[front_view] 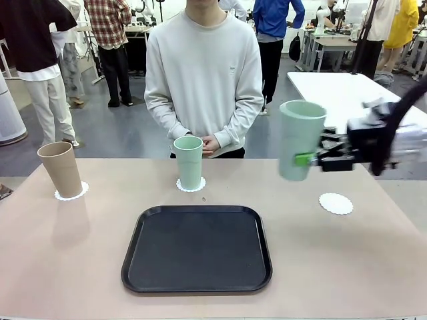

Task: Place coasters on the table and set cups on them.
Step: Take one Reusable plastic cup from the Flat Tray and place it on a coaster set by the human.

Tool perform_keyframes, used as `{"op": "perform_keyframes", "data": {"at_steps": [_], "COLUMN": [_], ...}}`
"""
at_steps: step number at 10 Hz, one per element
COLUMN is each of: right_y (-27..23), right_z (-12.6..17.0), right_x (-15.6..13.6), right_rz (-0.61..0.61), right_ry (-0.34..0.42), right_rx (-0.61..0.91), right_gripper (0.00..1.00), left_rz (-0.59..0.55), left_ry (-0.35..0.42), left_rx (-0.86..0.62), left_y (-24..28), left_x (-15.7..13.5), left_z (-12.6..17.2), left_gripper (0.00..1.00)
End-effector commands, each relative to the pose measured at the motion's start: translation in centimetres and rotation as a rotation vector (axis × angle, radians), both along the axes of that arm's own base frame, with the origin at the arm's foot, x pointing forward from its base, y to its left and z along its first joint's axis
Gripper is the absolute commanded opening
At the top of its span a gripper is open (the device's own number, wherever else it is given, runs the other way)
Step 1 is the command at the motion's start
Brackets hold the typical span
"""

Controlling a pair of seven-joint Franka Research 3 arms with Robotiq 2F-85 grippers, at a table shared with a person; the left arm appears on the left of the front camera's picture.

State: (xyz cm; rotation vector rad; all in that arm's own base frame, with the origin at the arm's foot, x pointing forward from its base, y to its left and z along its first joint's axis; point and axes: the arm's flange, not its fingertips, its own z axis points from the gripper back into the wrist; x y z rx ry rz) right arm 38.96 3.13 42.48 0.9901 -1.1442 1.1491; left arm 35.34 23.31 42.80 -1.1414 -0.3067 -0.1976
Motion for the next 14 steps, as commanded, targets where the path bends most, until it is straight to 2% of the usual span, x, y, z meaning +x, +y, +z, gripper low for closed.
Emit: {"op": "perform_keyframes", "data": {"at_steps": [1,4,6,7,13,14], "right_y": [-7.2,-13.1,-13.8,-14.5,-14.5,-15.0], "right_z": [1.3,1.9,1.3,1.6,1.4,-0.4], "right_x": [-0.2,-1.7,-1.4,-2.1,-2.0,-0.4], "right_rz": [-0.11,-0.203,-0.212,-0.233,-0.233,-0.138], "right_ry": [-0.021,-0.016,0.008,-0.028,-0.022,-0.027], "right_rx": [0.044,-0.004,-0.006,0.004,0.0,-0.005], "right_gripper": [0.82,0.82,0.82,0.82,0.82,0.82], "left_rz": [0.008,0.008,0.008,0.008,0.008,0.008], "left_ry": [0.0,0.0,0.0,0.0,0.0,0.0], "left_rx": [-0.015,-0.015,-0.015,-0.015,-0.015,-0.015], "left_y": [0.0,0.0,0.0,0.0,0.0,0.0], "left_x": [0.0,0.0,0.0,0.0,0.0,0.0], "left_z": [0.3,0.3,0.3,0.3,0.3,0.3], "left_gripper": [1.0,1.0,1.0,1.0,1.0,1.0]}}
